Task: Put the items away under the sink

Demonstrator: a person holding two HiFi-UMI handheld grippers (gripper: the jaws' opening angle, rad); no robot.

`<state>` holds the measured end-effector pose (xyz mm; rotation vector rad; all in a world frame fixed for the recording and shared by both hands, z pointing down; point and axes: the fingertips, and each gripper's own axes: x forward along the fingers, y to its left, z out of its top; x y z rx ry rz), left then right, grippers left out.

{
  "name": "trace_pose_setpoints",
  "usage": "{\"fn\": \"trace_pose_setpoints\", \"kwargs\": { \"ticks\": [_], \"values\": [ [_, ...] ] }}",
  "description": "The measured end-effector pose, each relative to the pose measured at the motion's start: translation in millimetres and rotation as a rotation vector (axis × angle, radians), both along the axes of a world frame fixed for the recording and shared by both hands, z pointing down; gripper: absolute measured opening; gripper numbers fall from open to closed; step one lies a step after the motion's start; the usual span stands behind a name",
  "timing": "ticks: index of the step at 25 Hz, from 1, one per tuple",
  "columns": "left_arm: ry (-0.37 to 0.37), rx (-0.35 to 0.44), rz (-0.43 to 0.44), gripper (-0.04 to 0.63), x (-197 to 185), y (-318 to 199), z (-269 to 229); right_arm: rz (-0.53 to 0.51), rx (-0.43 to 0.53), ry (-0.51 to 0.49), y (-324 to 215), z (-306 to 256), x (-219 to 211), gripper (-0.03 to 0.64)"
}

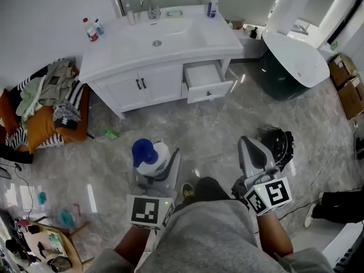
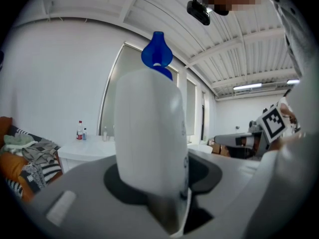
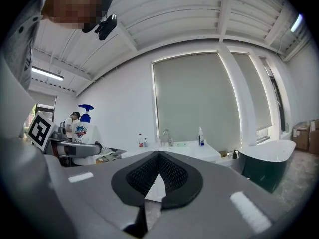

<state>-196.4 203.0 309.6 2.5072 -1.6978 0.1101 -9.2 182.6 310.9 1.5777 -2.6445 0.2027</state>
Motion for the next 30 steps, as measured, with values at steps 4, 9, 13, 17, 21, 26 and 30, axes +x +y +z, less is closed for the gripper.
{"fn": "trace_pose_setpoints", "kwargs": {
  "ticks": [4,9,13,17,21,26,30],
  "values": [
    [0.001,0.0,-0.016,0.189,-8,4,-1,0.009,0.007,-0.003,-1,-2,0,0.0],
    [-0.002,-0.002,-0.023,0.189,-13,6,-1,0.0,0.007,-0.01,-1,-2,-5,-0.001],
    [0.0,-0.004,-0.024,0.189,-12,7,-3,-0.006,0.004,0.0,1,0,-8,-0.002],
    [0.005,-0.008,-0.022,0.189,-12,9,0,-0.007,0.004,0.002,3,3,-8,0.0],
    [0.01,-0.002,-0.012,0.189,-11,6,1,0.0,0.011,0.02,2,5,-7,0.0],
    [0.0,0.004,-0.004,0.189,-7,-2,-1,0.02,0.006,0.024,-7,9,2,-0.002],
    [-0.006,0.003,-0.005,0.189,-6,-11,-1,0.036,0.01,0.019,-19,6,10,-0.001]
  ]
}}
